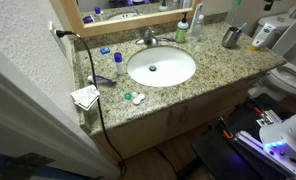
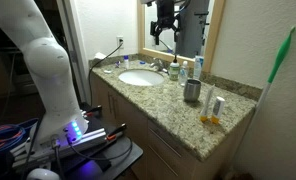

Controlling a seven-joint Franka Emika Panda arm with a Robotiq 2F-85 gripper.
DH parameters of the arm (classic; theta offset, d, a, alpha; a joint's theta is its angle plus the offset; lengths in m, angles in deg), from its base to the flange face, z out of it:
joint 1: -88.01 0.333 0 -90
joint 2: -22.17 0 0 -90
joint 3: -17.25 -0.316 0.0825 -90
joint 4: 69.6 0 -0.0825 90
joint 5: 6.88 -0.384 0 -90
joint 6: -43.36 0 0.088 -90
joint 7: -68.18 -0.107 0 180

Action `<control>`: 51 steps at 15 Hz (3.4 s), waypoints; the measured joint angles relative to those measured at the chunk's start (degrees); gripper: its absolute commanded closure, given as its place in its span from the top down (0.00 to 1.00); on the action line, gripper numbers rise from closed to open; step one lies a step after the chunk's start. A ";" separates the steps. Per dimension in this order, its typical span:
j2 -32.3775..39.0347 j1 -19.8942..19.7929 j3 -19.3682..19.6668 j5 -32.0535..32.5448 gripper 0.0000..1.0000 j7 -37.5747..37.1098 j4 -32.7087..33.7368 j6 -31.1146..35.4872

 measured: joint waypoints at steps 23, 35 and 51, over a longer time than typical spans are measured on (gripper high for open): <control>34.70 0.59 -0.15 -32.99 1.00 -29.87 25.47 4.67; 41.53 -0.61 0.02 -35.26 1.00 -45.75 30.59 14.01; 46.05 0.11 -0.02 -34.82 1.00 -57.38 31.64 23.79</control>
